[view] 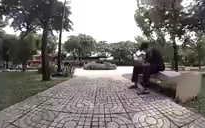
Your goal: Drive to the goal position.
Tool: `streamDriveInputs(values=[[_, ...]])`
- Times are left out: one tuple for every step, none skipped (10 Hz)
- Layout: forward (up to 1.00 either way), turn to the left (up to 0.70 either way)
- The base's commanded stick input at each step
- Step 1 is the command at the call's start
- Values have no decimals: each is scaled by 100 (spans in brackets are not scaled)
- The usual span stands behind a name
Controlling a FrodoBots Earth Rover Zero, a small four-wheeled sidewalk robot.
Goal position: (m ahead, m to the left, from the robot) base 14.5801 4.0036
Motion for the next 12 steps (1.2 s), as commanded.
streamDriveInputs(values=[[100, 0], [100, 0], [100, 0], [100, 0], [100, 0], [100, 0], [100, 0], [100, 0], [100, 27], [100, 26], [100, 7], [100, 0]])
